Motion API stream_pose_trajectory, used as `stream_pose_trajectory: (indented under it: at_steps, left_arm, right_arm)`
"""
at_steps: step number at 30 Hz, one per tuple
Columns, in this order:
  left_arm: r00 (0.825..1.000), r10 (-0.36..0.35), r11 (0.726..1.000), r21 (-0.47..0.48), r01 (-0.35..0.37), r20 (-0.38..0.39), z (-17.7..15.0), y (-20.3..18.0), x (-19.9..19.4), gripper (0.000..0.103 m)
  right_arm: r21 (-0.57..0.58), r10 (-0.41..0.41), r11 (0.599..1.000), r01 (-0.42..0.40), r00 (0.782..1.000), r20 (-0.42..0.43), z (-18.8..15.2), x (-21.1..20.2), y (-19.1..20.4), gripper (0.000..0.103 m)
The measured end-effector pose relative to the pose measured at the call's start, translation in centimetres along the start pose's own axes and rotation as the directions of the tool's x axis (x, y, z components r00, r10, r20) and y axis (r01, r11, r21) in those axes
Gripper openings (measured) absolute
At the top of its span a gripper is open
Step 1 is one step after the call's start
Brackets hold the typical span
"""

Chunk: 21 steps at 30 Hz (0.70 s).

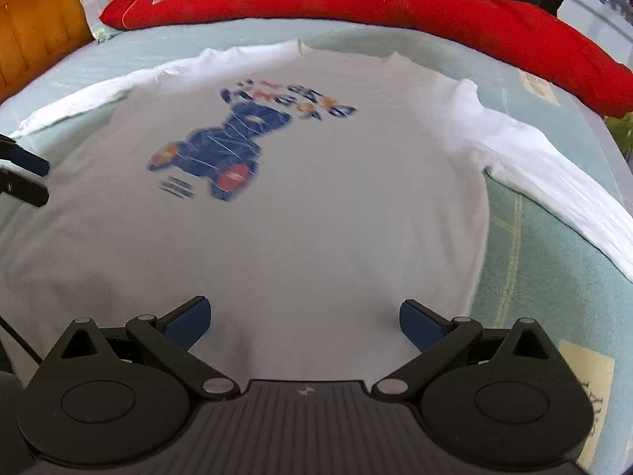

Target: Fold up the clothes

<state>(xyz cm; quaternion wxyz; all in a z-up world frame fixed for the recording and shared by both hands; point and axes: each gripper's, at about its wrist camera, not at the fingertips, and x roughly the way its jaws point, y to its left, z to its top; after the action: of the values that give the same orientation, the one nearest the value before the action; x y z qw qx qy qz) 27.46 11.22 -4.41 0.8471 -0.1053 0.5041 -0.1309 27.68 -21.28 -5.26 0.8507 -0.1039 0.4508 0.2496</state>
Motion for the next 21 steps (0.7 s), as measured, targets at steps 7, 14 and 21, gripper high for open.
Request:
stream_pose_trajectory:
  at_steps: [7, 14, 21]
  left_arm:
    - [0.998, -0.066, 0.997, -0.039, 0.065, -0.020, -0.8, 1.1, 2.4, 0.102]
    - [1.000, -0.015, 1.000, 0.016, 0.015, -0.004, -1.3, 0.3, 2.7, 0.102]
    - [0.992, 0.127, 0.979, 0.164, -0.124, -0.006, -1.9, -2.4, 4.1, 0.102]
  right_arm:
    - [0.005, -0.058, 0.998, 0.058, 0.997, 0.043, -1.7, 0.5, 2.7, 0.103]
    - [0.011, -0.092, 0.996, 0.092, 0.989, 0.114, -3.2, 0.7, 3.3, 0.103]
    - [0.004, -0.085, 0.996, 0.086, 0.986, 0.144, -3.4, 0.8, 3.2, 0.103]
